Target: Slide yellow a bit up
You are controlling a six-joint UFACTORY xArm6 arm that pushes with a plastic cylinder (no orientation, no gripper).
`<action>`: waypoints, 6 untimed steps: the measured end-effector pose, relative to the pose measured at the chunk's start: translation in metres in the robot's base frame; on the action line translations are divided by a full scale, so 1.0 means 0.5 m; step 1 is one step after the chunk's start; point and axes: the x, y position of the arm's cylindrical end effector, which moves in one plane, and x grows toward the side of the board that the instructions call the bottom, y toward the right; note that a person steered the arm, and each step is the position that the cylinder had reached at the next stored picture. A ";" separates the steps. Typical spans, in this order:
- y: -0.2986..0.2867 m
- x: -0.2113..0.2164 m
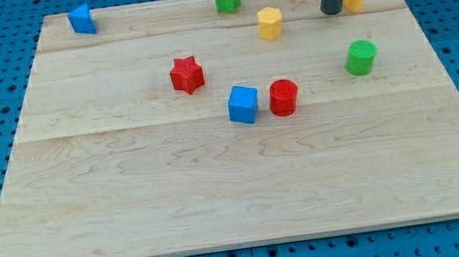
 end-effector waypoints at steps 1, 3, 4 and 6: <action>0.119 0.056; 0.106 0.000; 0.121 -0.022; 0.103 0.015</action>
